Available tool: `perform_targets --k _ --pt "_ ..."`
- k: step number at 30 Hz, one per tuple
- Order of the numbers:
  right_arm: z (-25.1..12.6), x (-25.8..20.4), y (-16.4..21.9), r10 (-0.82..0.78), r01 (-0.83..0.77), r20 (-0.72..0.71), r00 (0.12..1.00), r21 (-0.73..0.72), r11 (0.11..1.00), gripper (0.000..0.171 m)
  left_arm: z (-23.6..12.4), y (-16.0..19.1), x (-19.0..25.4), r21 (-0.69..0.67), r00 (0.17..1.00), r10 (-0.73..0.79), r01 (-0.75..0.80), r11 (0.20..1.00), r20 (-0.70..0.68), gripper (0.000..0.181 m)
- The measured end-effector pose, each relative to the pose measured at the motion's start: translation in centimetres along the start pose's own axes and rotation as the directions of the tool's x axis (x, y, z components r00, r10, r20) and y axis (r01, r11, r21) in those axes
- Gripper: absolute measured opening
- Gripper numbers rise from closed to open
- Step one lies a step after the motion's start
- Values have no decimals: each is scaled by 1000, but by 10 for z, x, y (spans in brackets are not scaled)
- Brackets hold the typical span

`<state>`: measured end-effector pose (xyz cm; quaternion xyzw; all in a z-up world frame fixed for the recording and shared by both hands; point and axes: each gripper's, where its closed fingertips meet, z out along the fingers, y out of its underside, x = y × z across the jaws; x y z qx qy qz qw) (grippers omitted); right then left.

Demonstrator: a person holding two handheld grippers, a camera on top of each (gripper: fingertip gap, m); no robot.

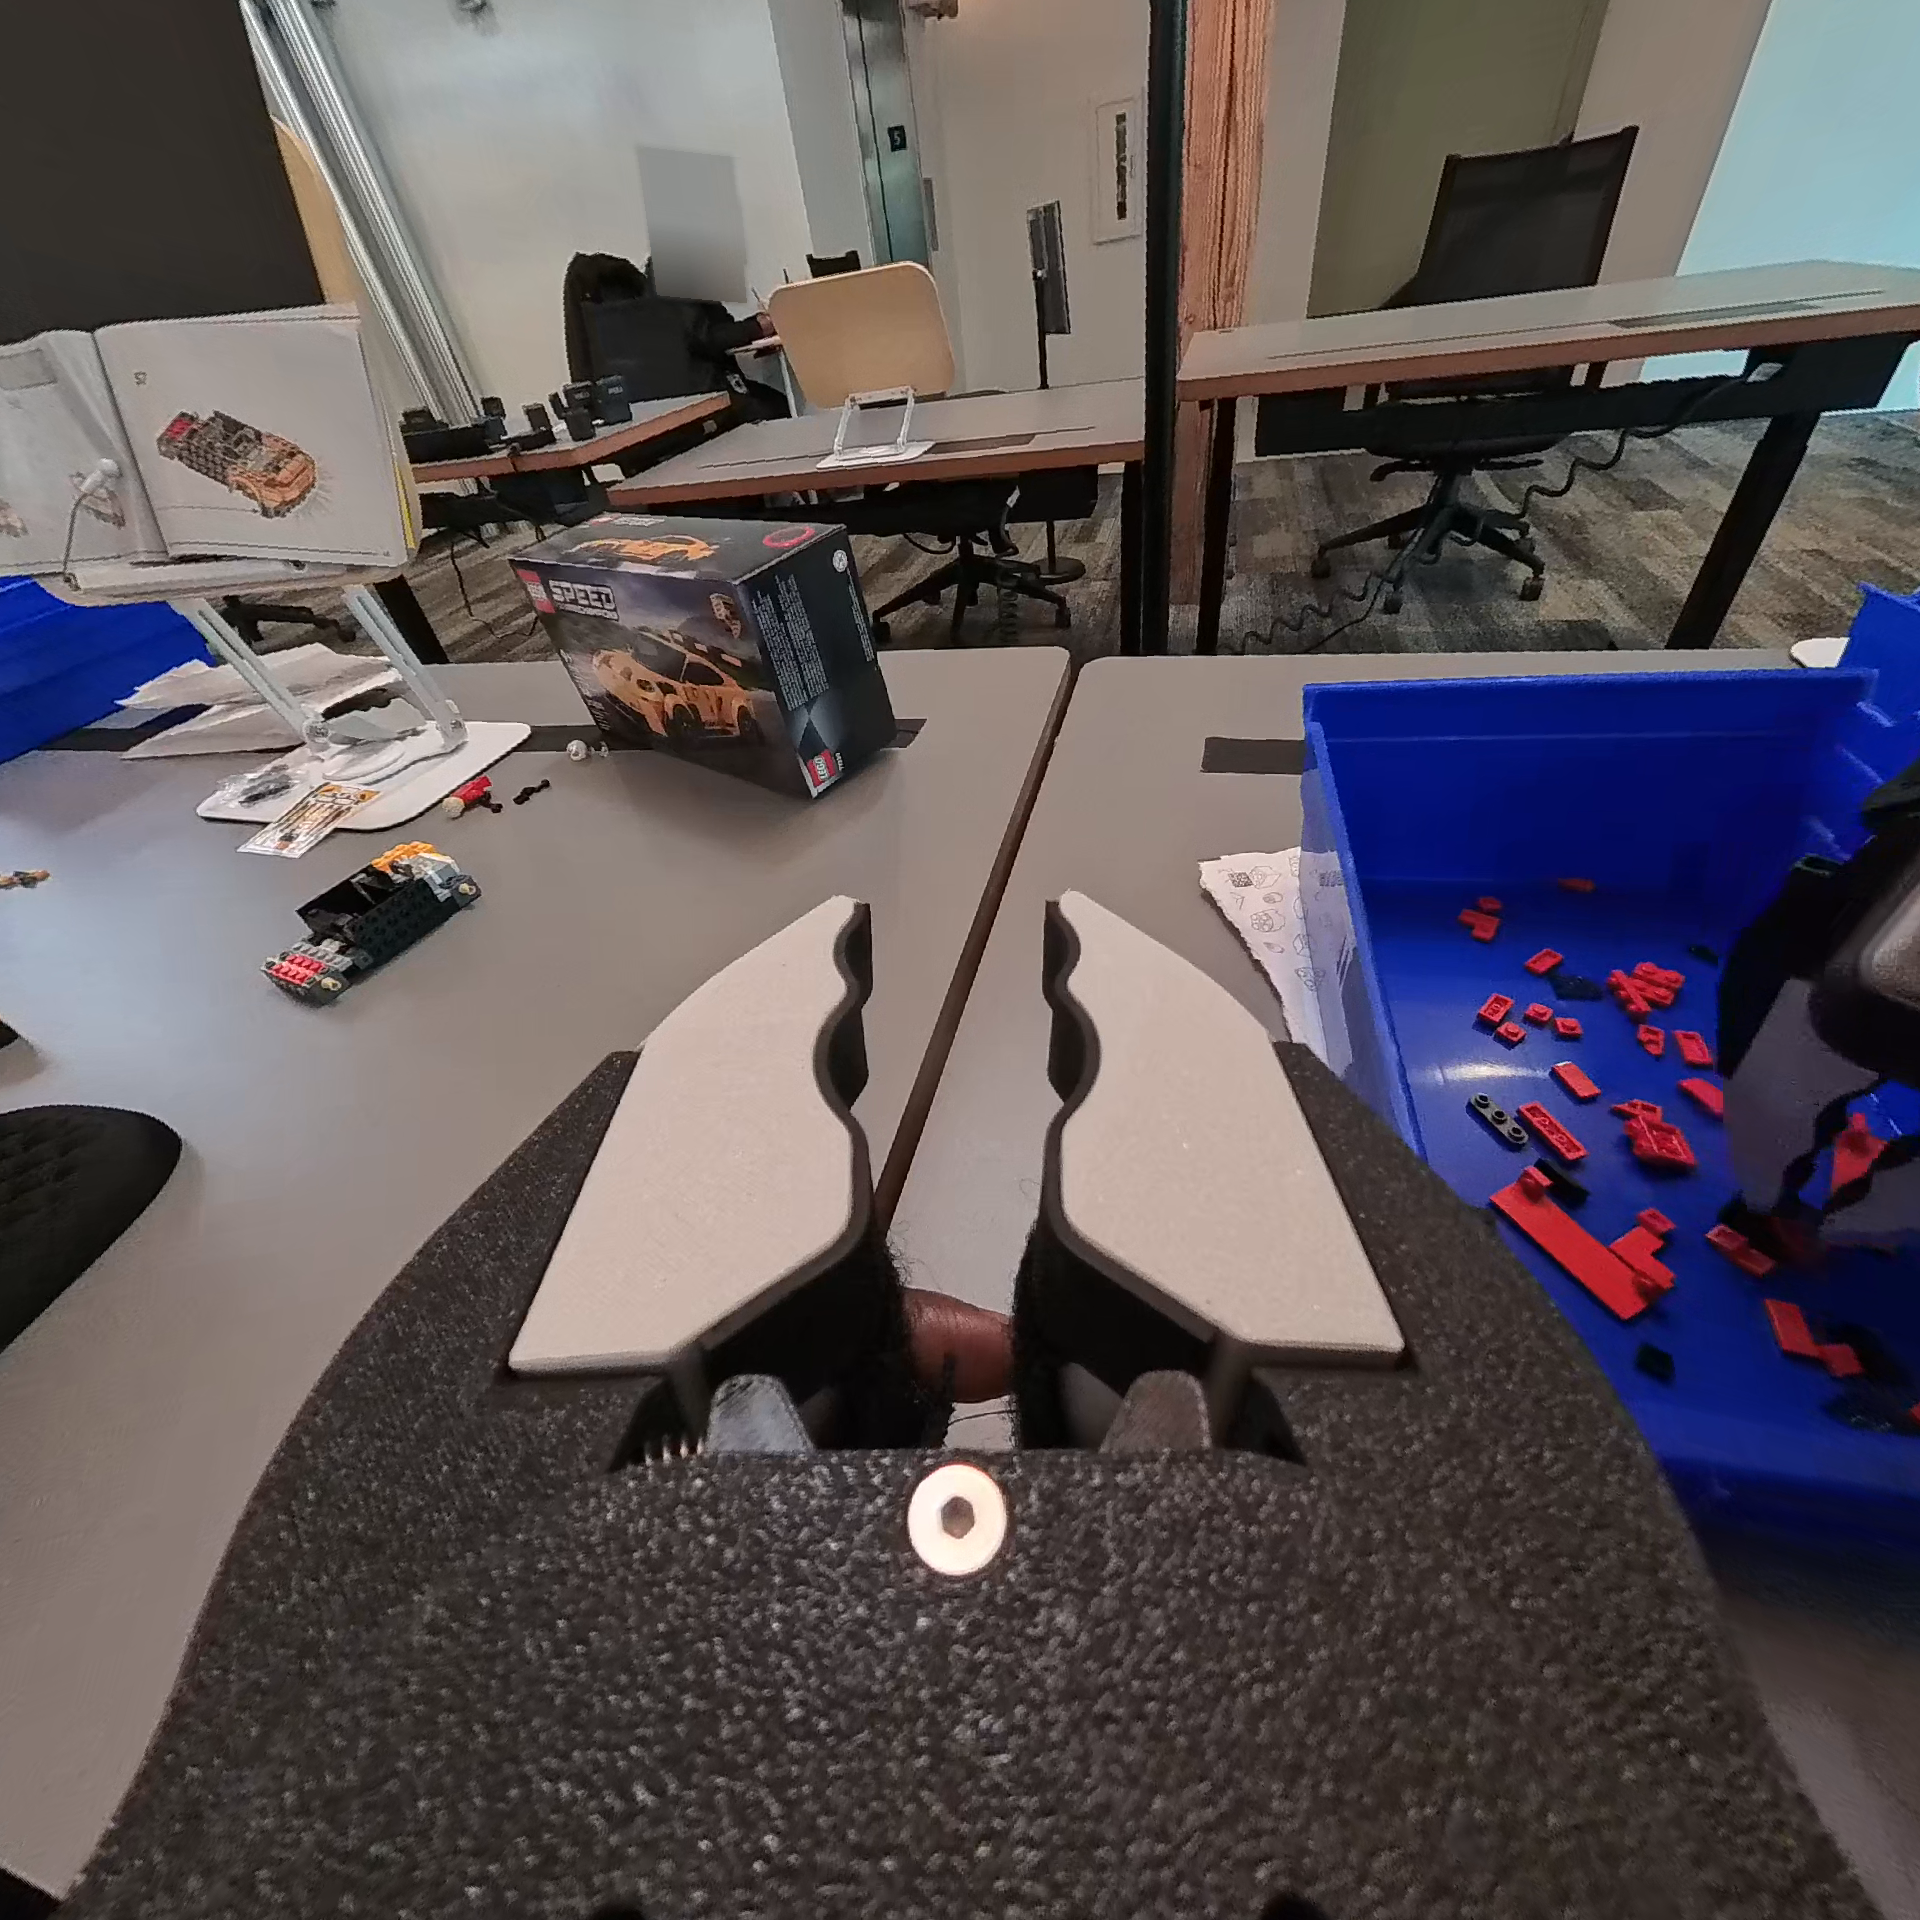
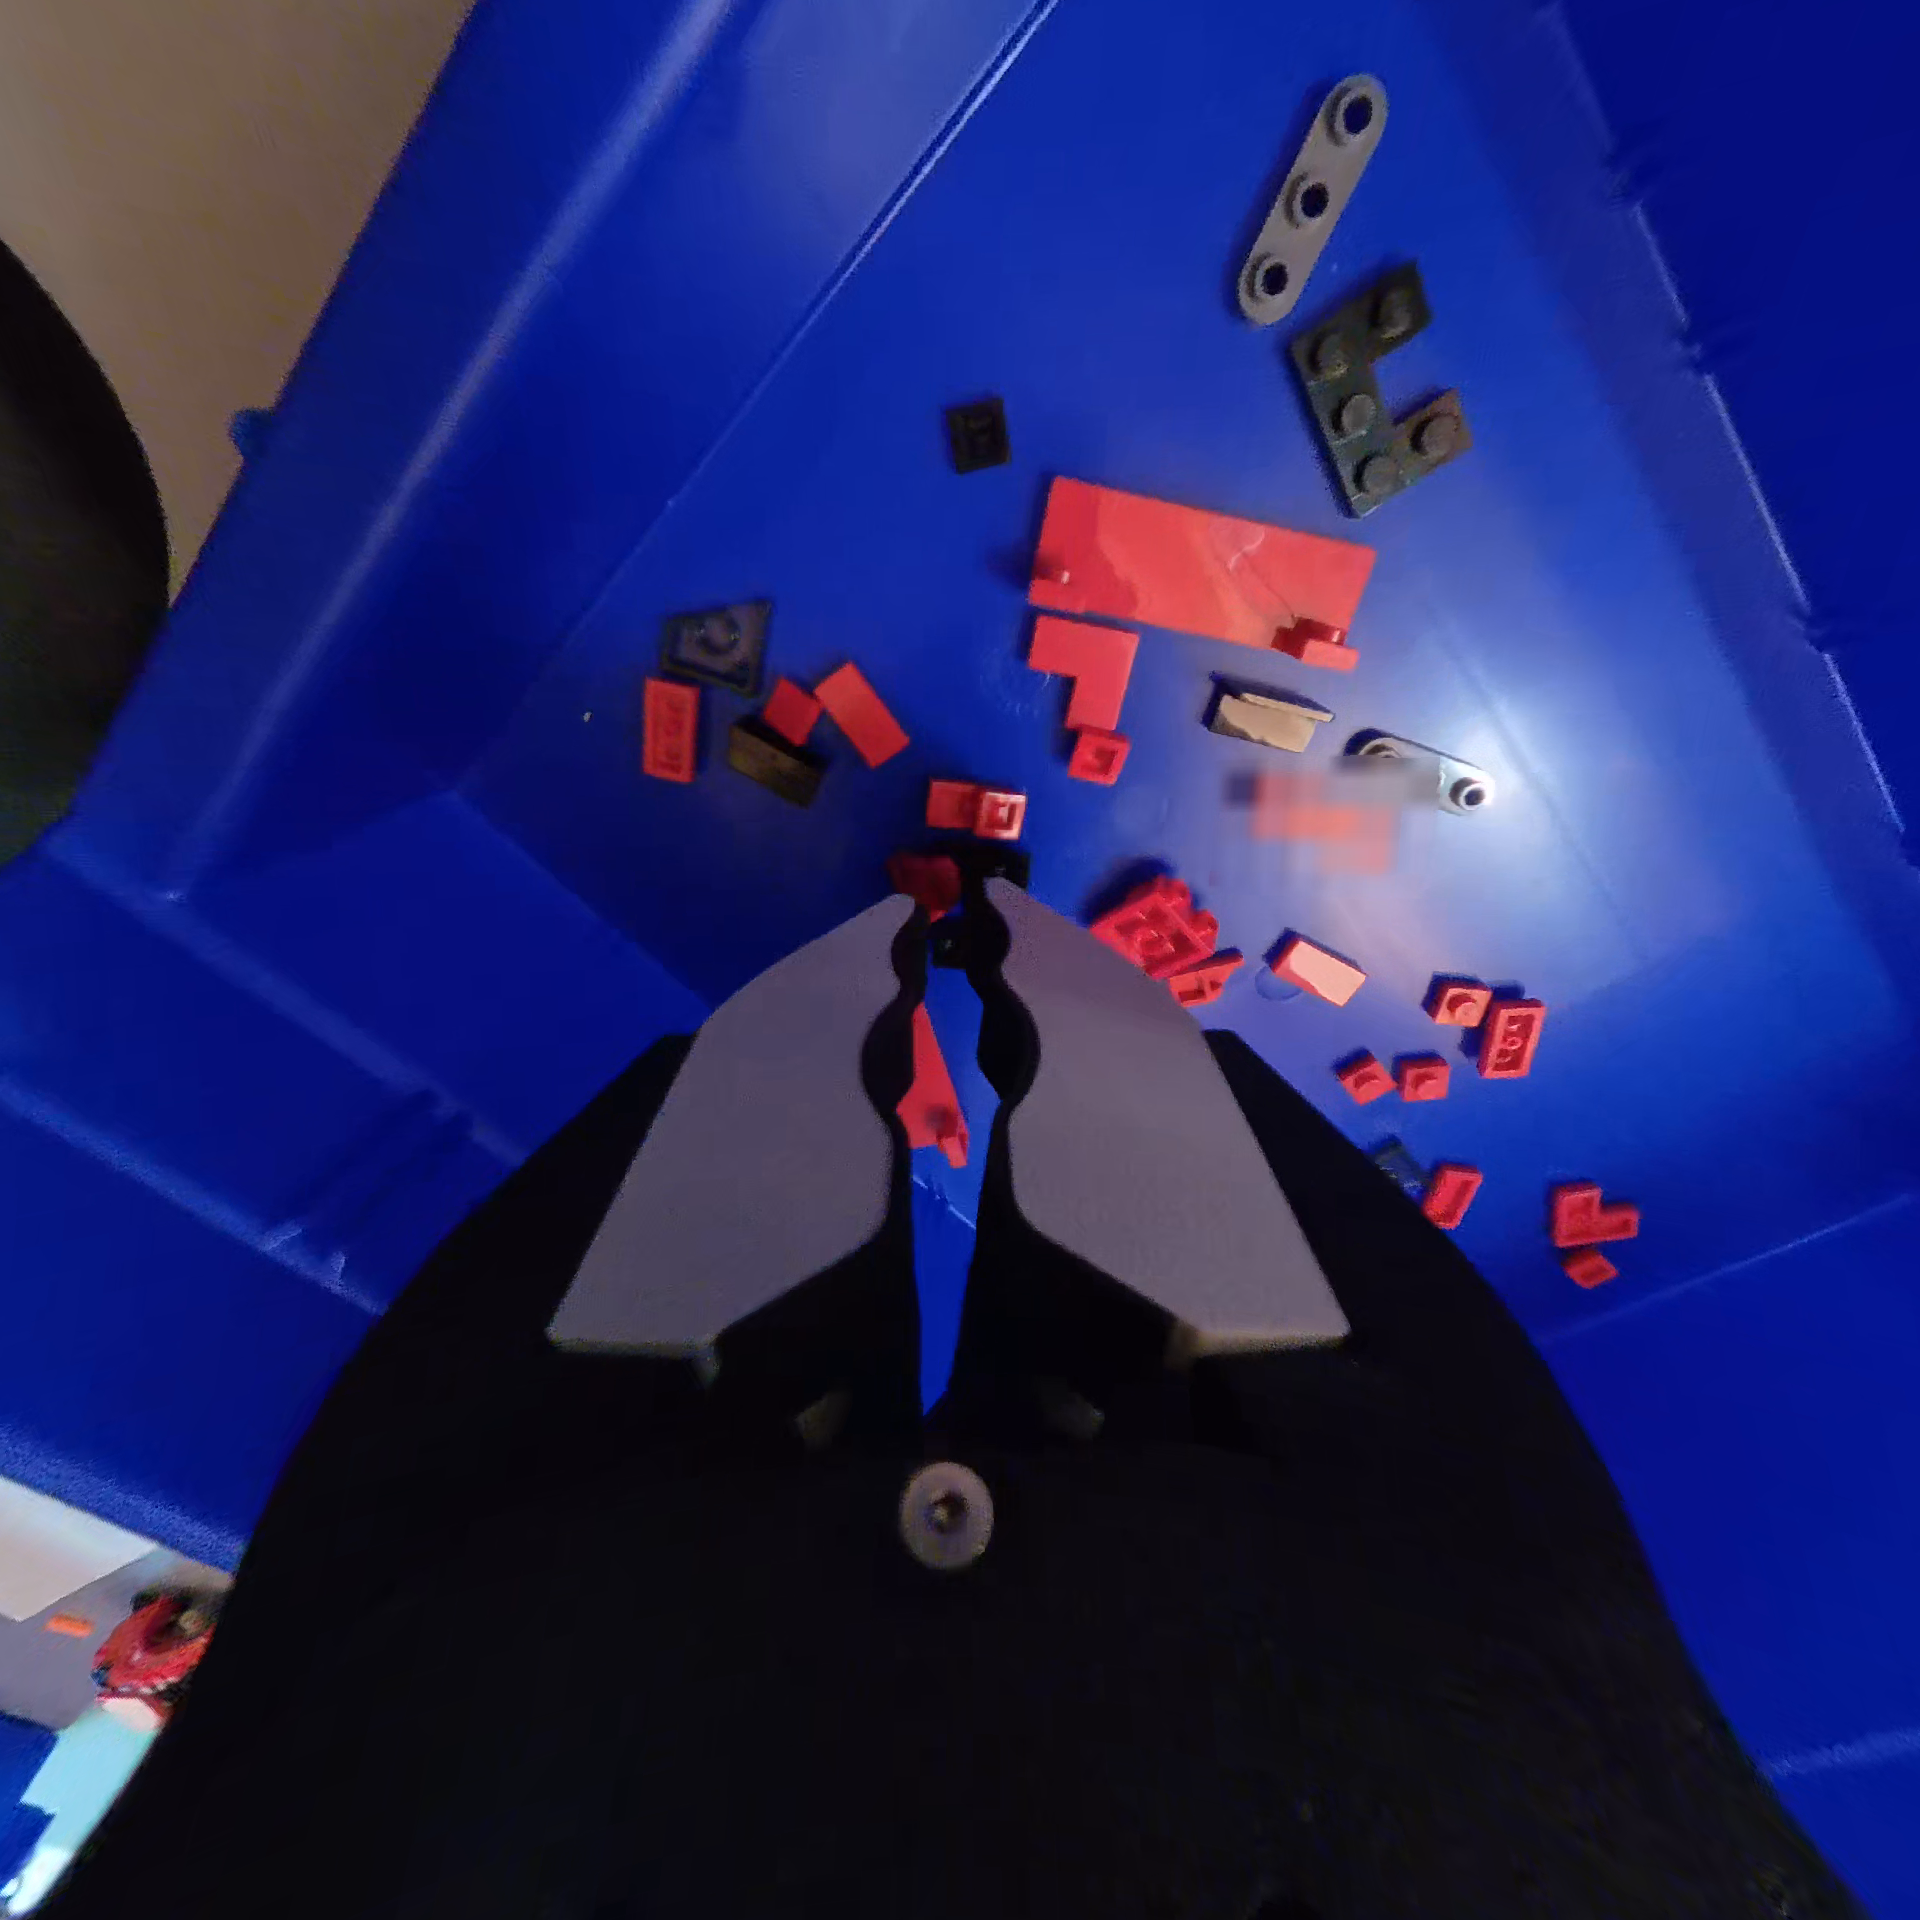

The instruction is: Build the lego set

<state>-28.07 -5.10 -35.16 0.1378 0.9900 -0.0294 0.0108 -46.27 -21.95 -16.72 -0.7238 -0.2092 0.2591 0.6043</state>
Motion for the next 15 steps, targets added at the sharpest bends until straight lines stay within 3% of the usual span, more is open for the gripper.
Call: perform_targets --k 4,8,12,15 --pt "-20 2 -5 -2 8 -62 998 95 995 4 0 0 0 0 1000 0 0 1000 -1 31" --pt "-73 4 11 108 -41 -268 957 244 969 3 0 0 0 0 1000 2 -2 1000 -2 31" --pt "-116 -32 70 336 -177 -438 834 364 914 3 2 -1 2 0 1000 1 -1 1000 -6 31" --pt "-92 -75 133 517 -341 -463 720 413 845 3 4 -2 7 -9 1000 17 -17 1000 -11 31"
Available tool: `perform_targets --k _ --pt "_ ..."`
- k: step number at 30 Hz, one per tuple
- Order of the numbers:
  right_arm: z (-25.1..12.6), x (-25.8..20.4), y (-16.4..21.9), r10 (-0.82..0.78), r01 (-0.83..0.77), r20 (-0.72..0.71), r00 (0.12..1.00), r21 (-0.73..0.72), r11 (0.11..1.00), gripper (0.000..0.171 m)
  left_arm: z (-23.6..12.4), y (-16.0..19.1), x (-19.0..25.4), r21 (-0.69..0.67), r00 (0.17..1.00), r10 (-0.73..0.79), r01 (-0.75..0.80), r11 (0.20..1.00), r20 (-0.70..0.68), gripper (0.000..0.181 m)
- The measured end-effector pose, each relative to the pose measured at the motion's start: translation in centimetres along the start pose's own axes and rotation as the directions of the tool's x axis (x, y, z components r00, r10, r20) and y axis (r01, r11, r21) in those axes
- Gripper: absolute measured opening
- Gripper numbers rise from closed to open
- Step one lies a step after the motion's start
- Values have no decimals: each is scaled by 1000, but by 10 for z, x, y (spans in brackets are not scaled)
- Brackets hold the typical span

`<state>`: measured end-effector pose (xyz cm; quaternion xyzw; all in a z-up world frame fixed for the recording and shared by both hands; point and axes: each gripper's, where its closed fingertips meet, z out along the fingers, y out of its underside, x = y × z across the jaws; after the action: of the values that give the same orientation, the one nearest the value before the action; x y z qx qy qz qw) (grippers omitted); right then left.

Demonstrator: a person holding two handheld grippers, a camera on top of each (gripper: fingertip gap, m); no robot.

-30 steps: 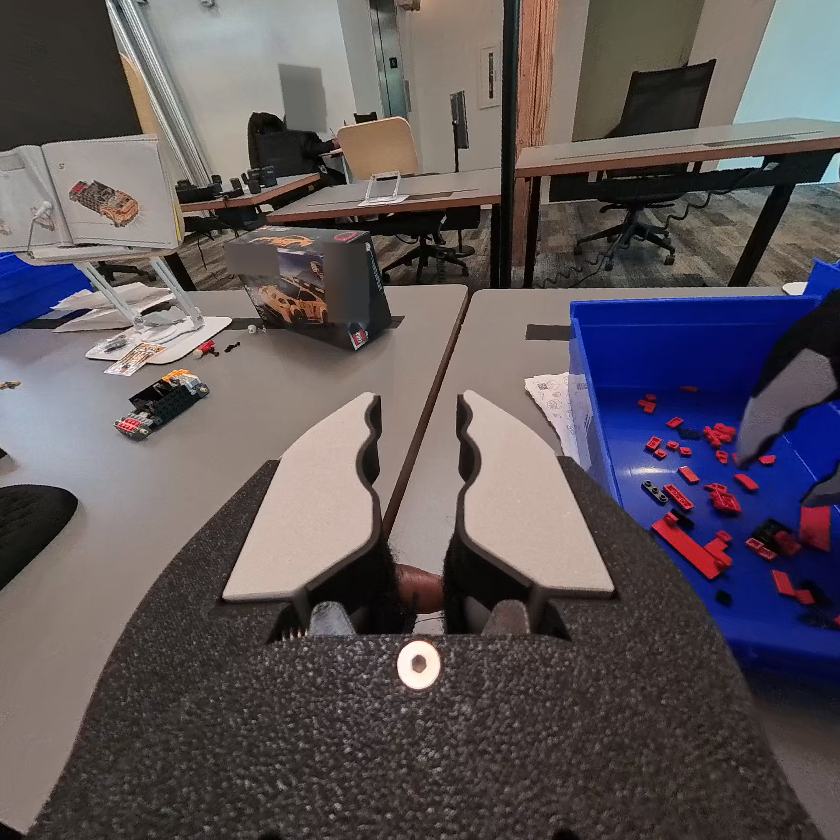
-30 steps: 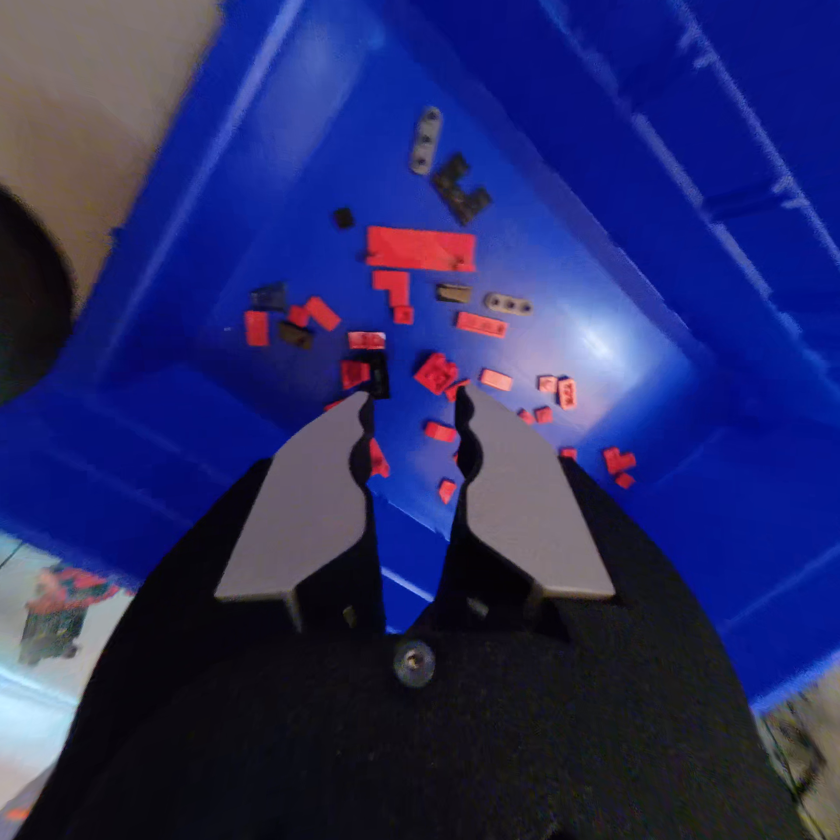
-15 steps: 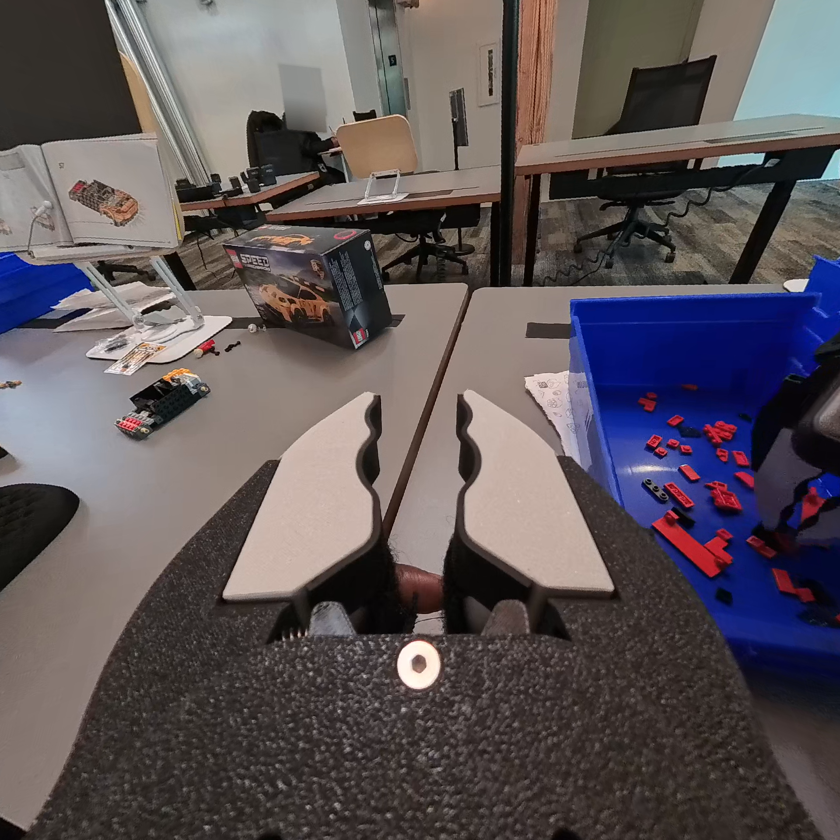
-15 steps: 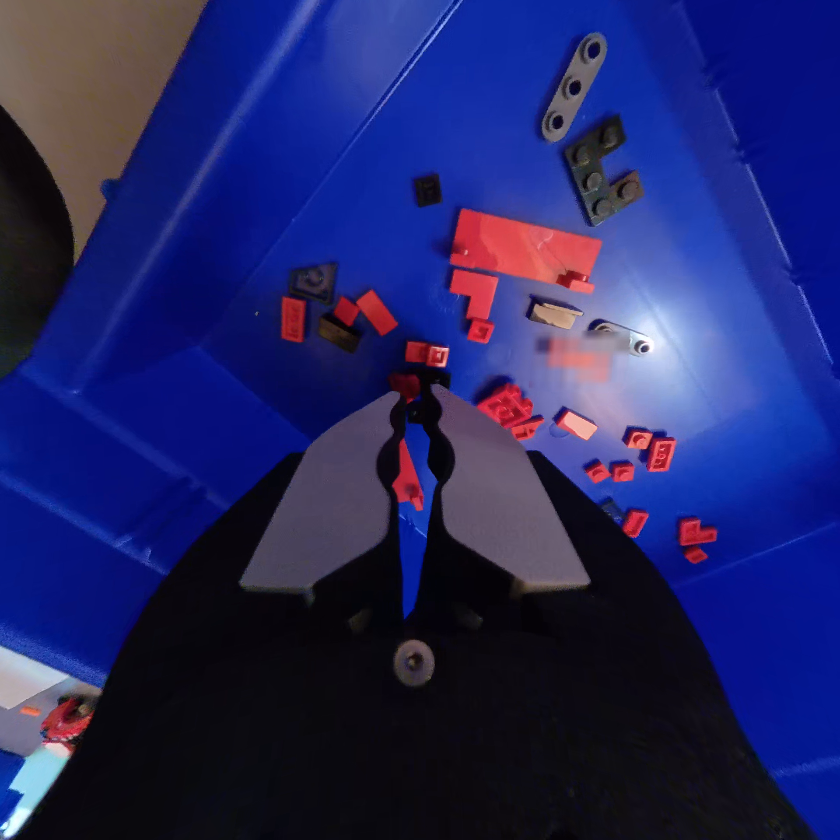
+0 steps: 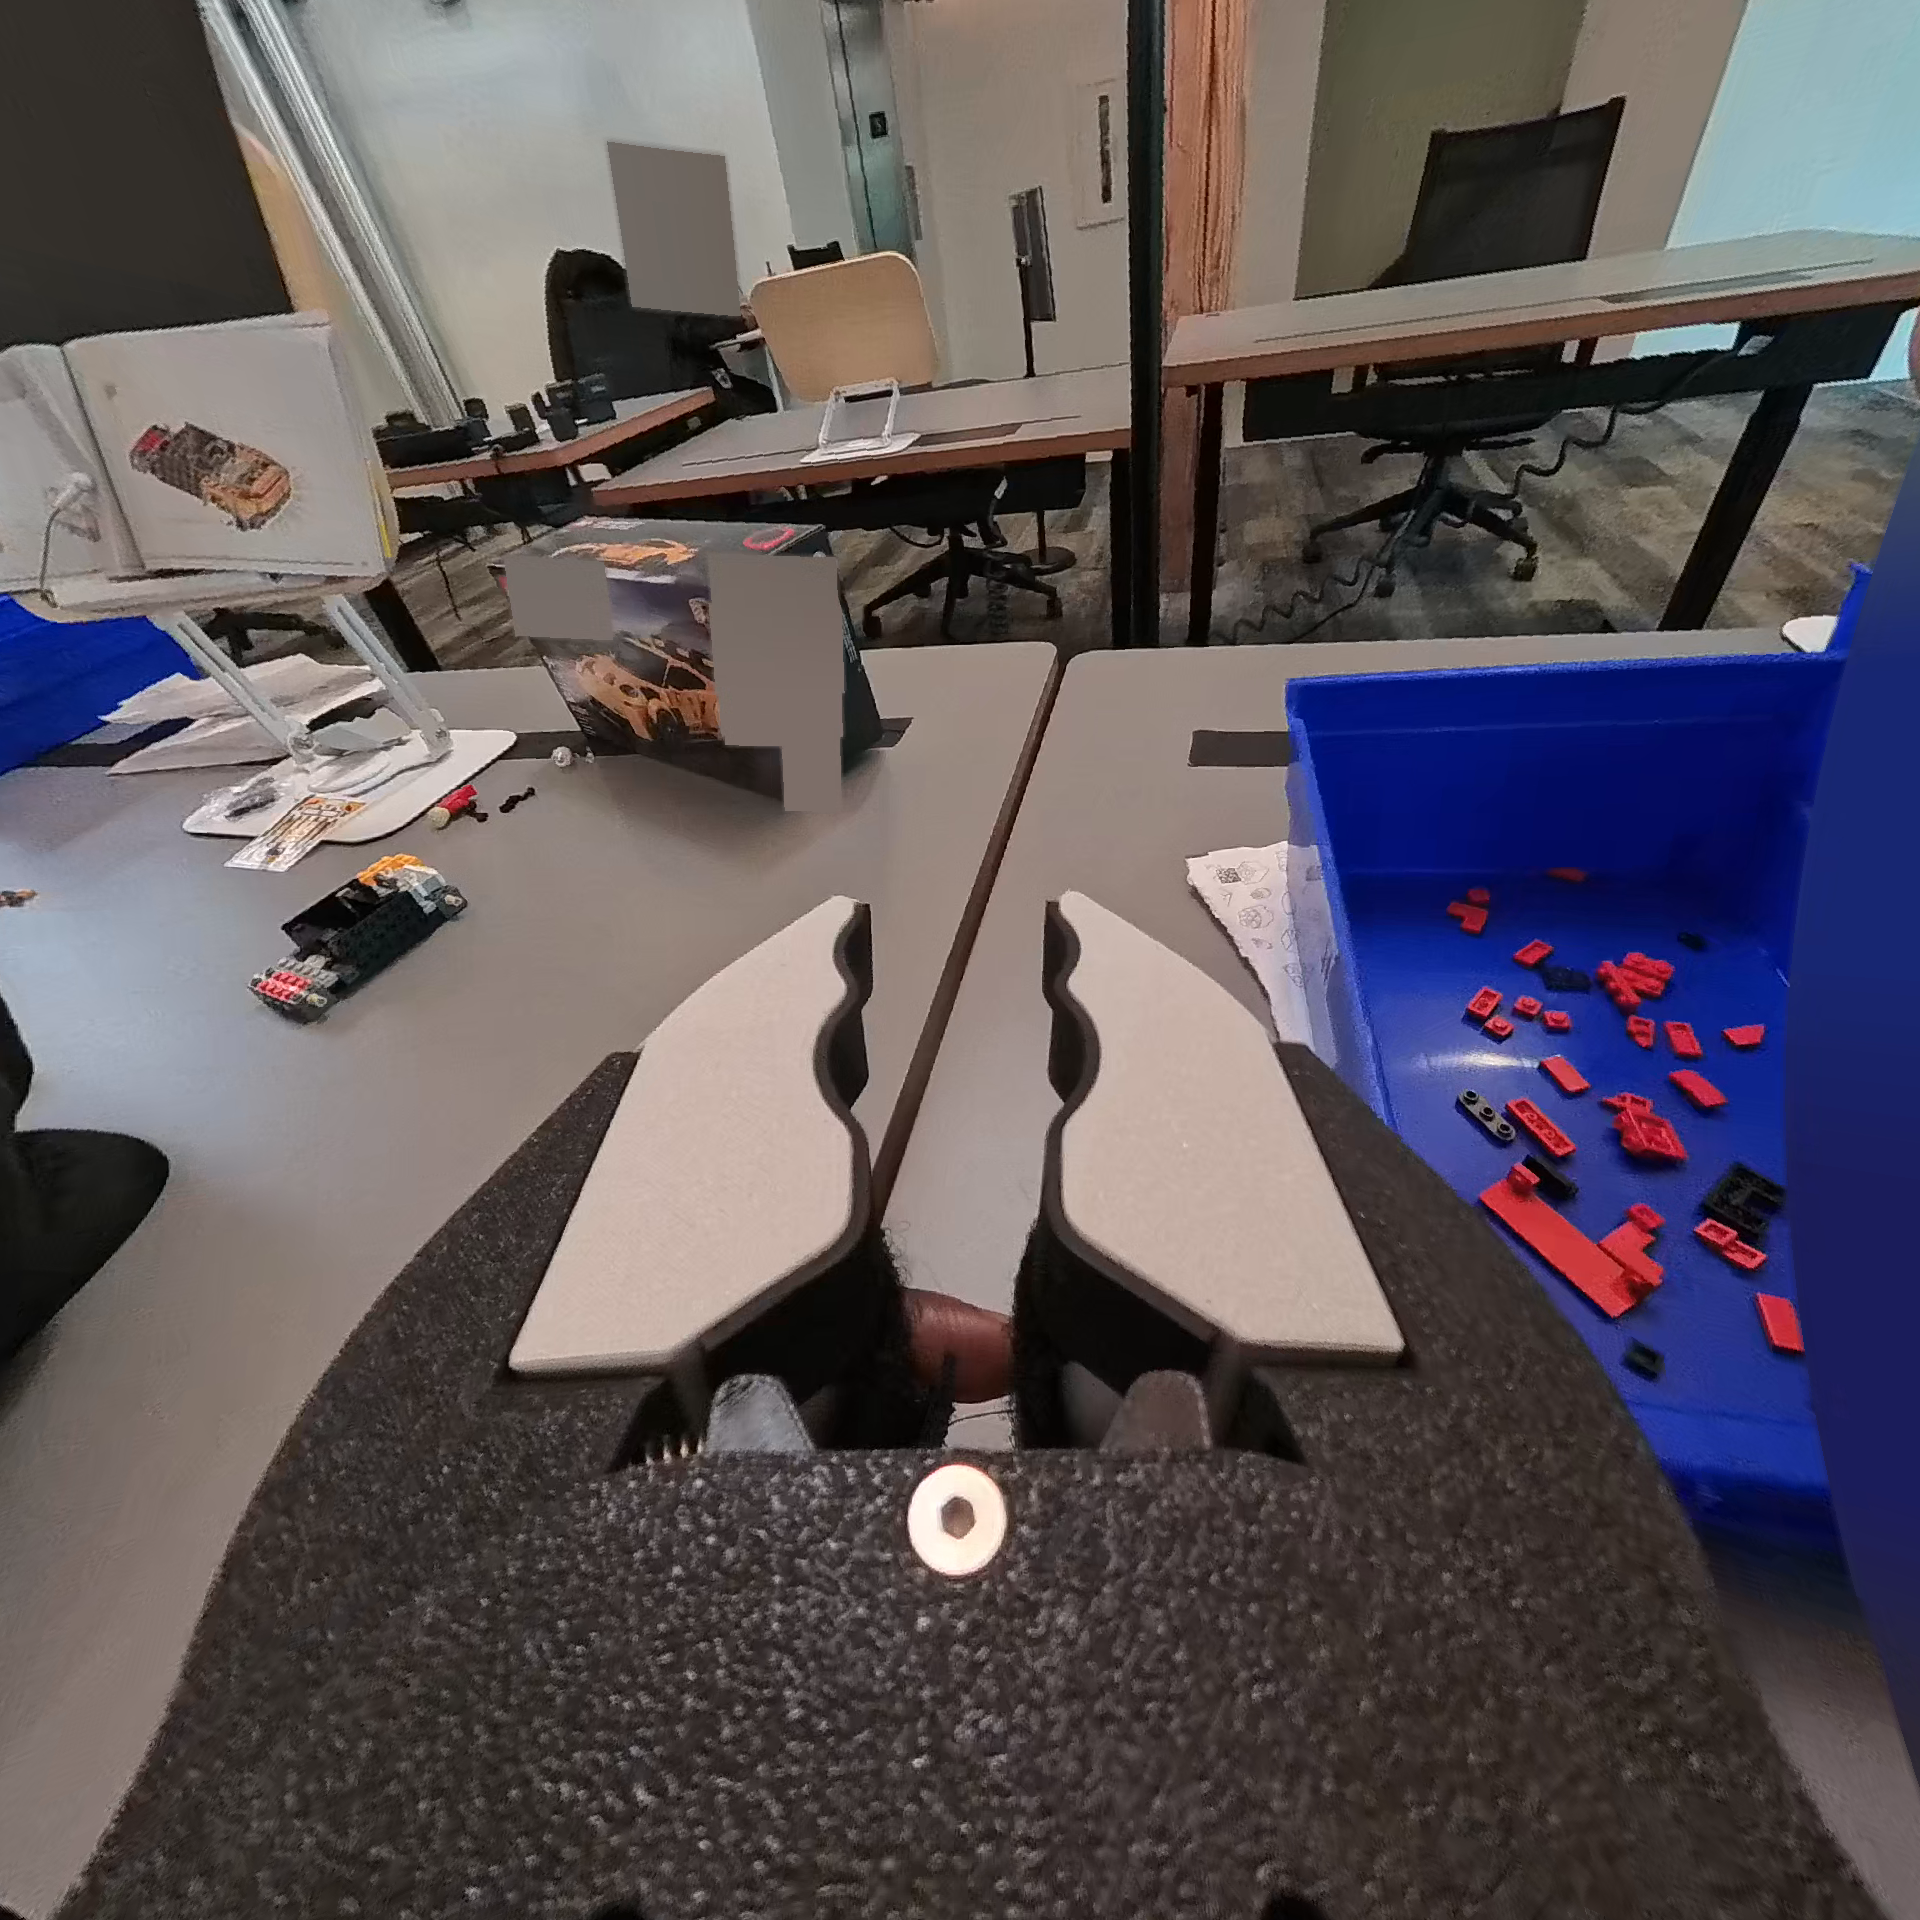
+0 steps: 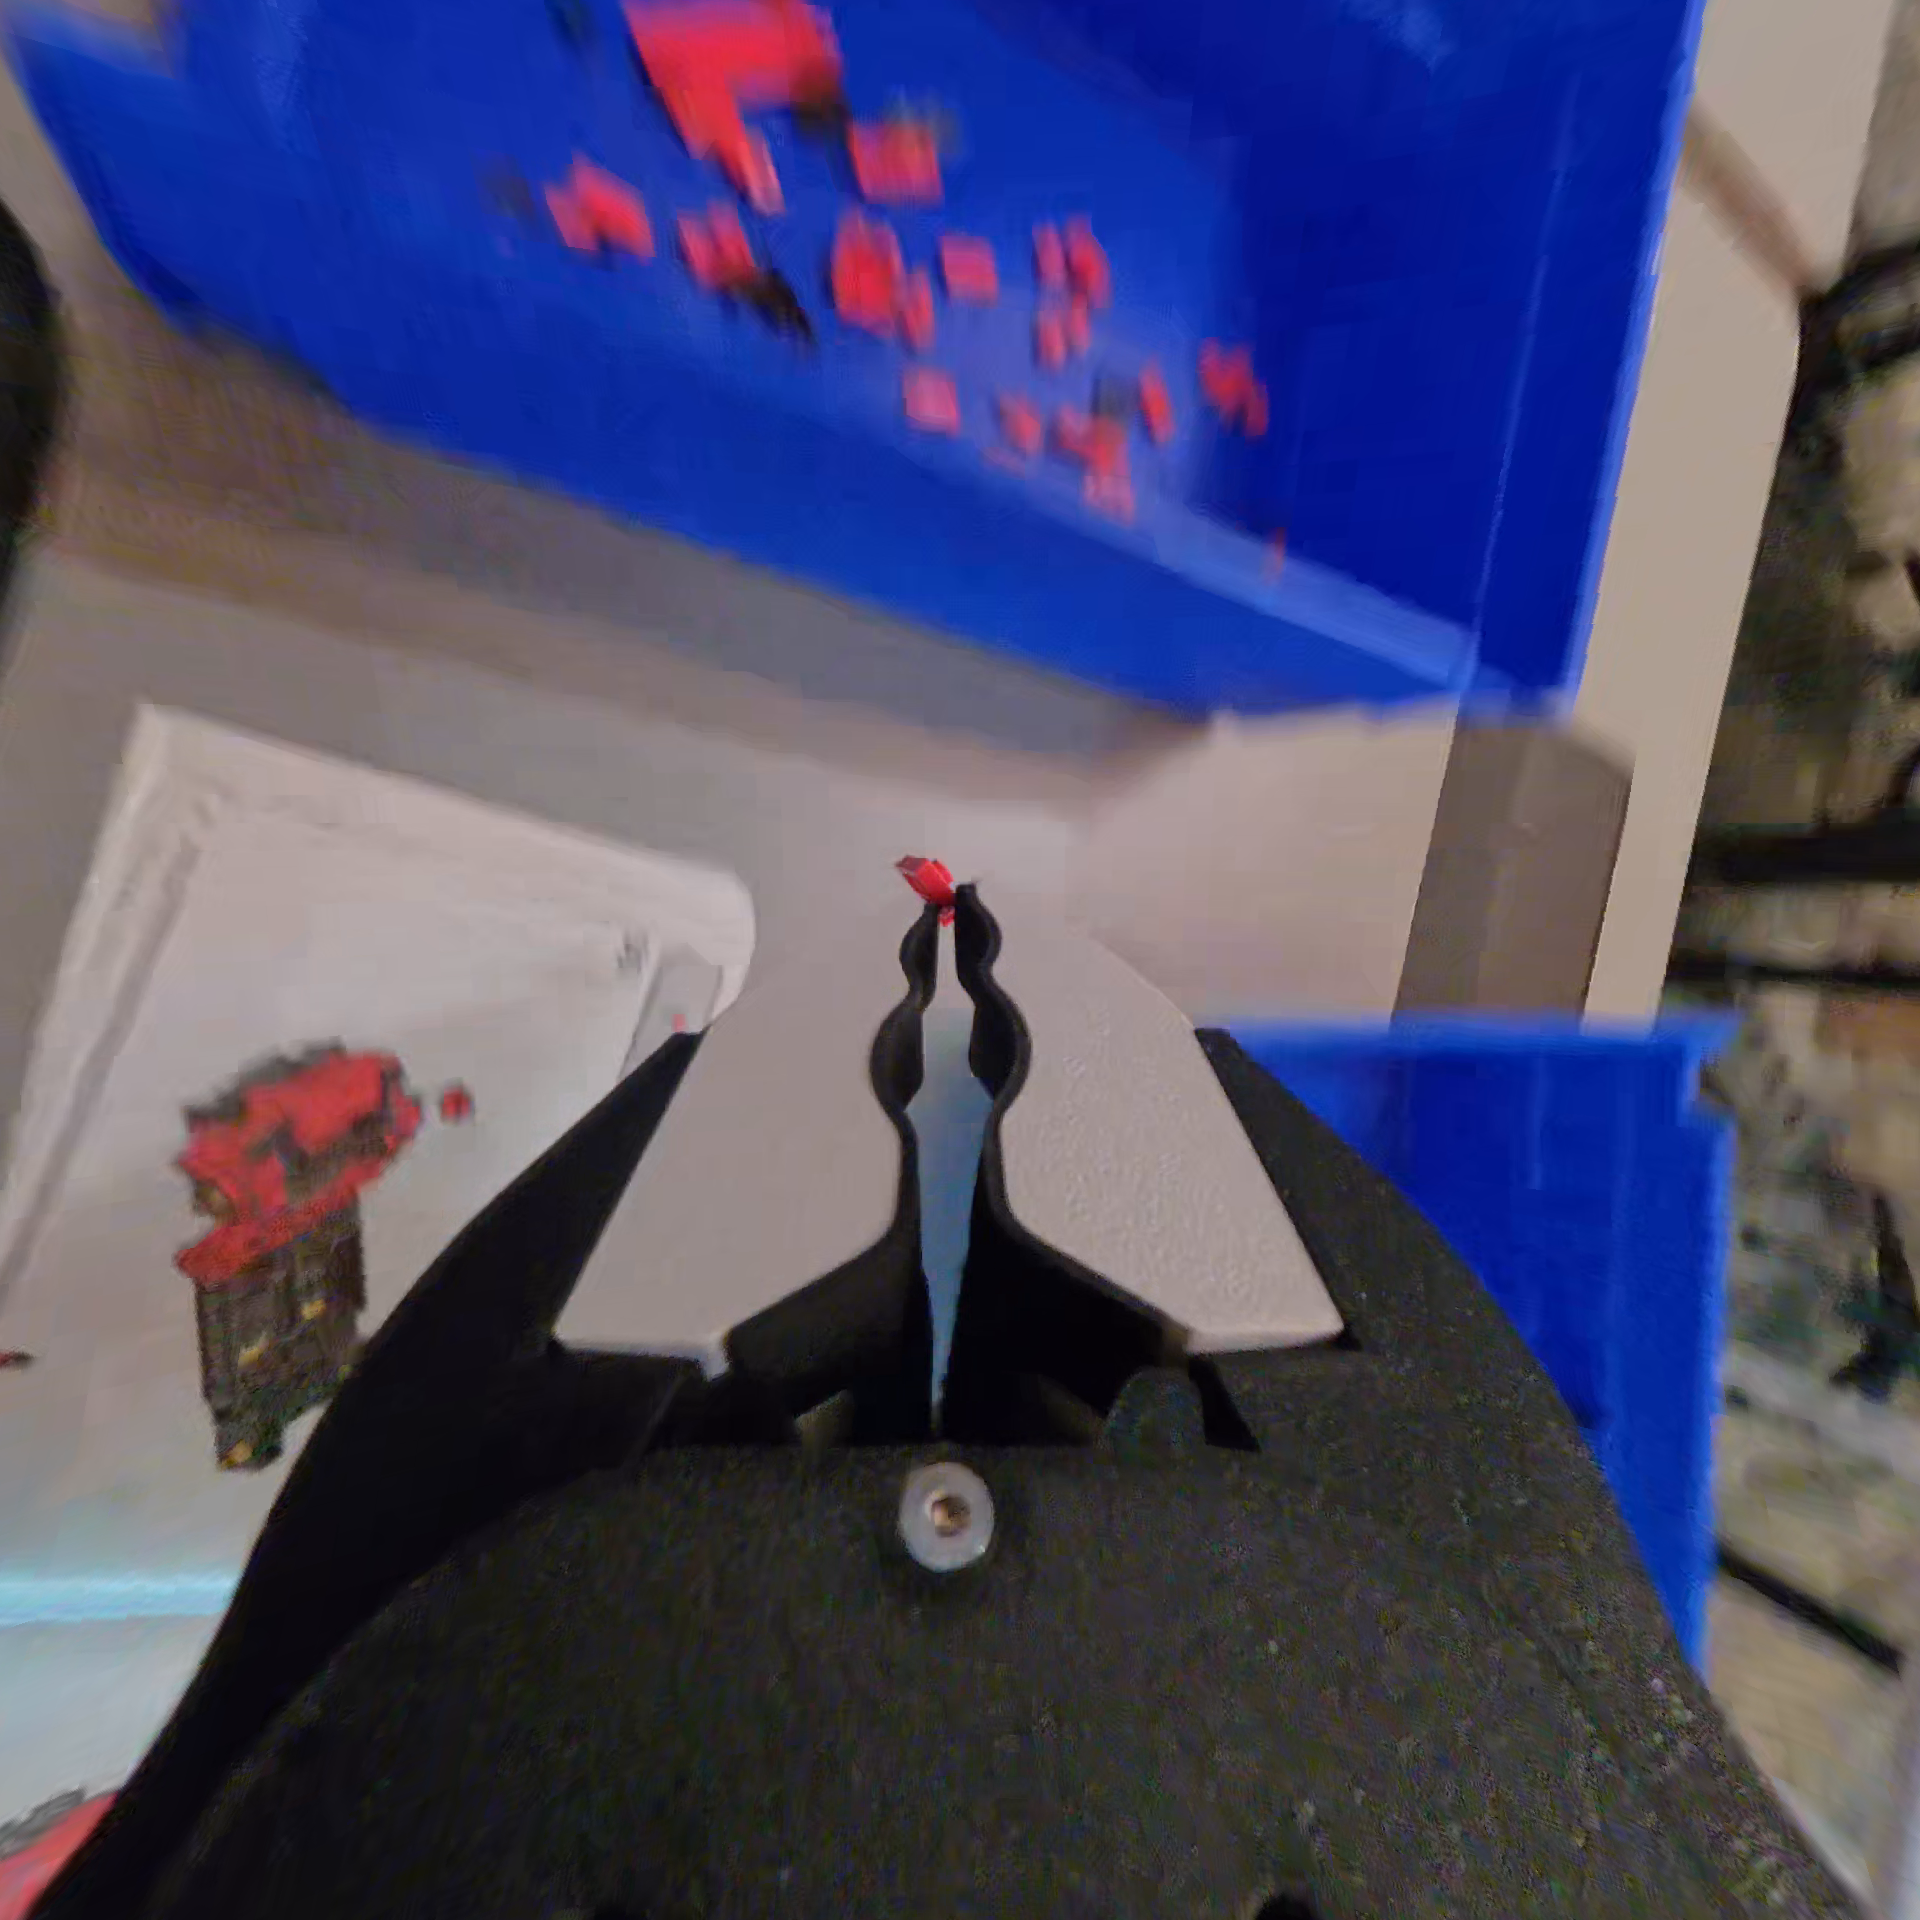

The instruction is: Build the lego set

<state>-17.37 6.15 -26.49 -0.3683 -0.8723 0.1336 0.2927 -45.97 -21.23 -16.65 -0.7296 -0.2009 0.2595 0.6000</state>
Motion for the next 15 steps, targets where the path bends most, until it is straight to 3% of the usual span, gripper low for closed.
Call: perform_targets --k 3,5,7,9,15 --pt "14 -21 84 103 -111 -99 990 -82 990 3 0 -4 6 -4 1000 24 -24 1000 1 31" --pt "24 -29 117 70 -95 -182 981 -133 986 3 0 -6 9 -6 999 41 -41 999 3 31" --pt "26 -29 125 -22 -17 -272 962 -137 990 3 -2 -9 12 -11 998 62 -62 998 10 31" --pt "23 -37 130 -66 24 -263 962 -159 987 5 -4 -11 14 -15 996 84 -83 996 21 31" --pt "4 -54 137 65 -83 -160 985 -108 991 14 -4 -17 18 5 996 89 -90 996 21 31"
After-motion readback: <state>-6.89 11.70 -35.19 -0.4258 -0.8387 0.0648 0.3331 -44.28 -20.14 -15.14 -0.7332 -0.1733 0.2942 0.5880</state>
